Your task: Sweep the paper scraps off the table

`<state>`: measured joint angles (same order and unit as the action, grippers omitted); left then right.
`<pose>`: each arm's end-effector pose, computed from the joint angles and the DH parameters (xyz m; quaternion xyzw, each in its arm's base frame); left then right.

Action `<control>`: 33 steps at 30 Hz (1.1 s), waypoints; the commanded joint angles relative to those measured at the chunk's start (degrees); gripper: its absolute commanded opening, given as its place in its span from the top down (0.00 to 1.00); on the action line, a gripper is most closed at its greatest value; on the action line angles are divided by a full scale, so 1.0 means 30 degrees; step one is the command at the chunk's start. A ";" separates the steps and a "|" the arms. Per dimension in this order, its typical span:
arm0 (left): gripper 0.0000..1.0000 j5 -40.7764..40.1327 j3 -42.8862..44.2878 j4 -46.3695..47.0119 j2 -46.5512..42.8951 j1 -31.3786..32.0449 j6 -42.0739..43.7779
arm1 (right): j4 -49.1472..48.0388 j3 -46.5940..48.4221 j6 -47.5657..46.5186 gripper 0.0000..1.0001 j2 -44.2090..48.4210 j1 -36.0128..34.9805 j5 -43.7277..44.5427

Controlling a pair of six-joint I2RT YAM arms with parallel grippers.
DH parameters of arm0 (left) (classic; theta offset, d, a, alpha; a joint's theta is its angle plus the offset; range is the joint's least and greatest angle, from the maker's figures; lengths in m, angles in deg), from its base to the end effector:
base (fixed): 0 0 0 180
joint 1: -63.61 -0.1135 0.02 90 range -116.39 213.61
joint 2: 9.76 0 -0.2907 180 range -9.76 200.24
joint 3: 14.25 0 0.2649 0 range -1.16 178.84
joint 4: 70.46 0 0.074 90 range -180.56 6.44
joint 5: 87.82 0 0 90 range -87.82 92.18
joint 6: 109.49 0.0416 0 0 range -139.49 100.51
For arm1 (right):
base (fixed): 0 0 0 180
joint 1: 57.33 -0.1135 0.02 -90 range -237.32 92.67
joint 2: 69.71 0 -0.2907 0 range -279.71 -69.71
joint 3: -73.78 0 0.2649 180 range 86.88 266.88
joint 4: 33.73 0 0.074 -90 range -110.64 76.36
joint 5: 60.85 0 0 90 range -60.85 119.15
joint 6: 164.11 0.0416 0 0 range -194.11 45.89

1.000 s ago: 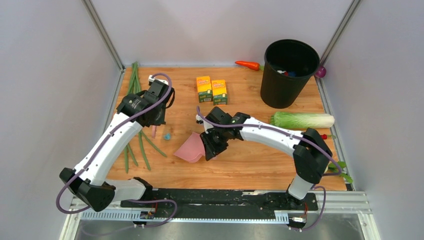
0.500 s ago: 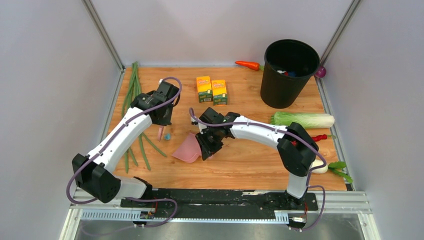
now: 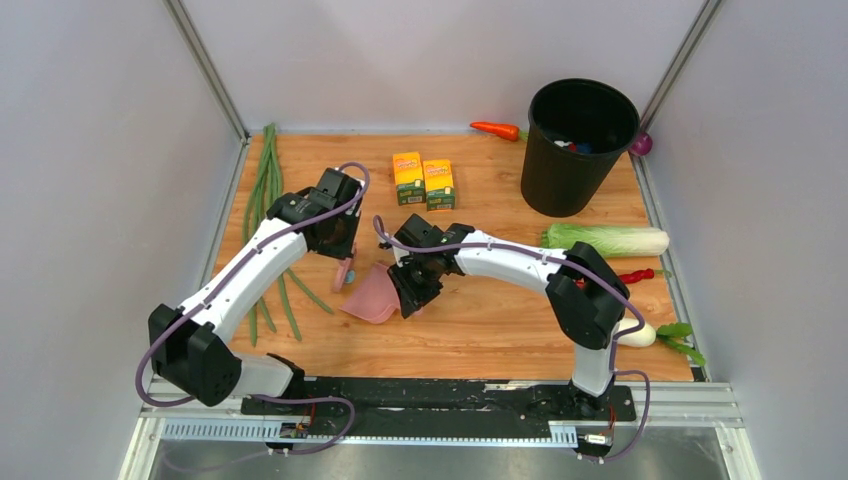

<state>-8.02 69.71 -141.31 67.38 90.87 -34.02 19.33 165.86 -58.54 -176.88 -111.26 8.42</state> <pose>0.2422 -0.1165 0.3250 0.0877 0.9668 0.0011 0.2400 0.2257 0.3349 0.2175 -0.3495 0.9010 0.2514 0.0525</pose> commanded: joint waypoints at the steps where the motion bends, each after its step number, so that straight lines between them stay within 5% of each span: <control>1: 1.00 0.2694 -0.0216 0.0707 -0.0635 -0.0066 0.0126 | -0.0460 0.0393 -0.0591 1.00 -0.0135 0.0018 0.0582; 7: 1.00 0.6322 -0.0245 0.0065 -0.1719 -0.0065 -0.0139 | -0.0460 -0.0047 -0.0825 1.00 0.0216 -0.0011 0.0875; 13: 1.00 0.7234 -0.0537 -0.0259 -0.3184 -0.0036 -0.1163 | -0.0460 -0.0252 -0.0914 1.00 0.0305 -0.0011 0.1051; 33: 1.00 0.5714 0.2300 -0.2308 -0.4094 -0.0036 -0.2424 | -0.0871 -0.0282 -0.0943 1.00 0.0979 -0.0011 0.2018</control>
<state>10.78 71.51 -146.62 55.97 90.83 -40.11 18.39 165.18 -60.73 -176.47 -111.26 12.15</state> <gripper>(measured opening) 0.066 0.323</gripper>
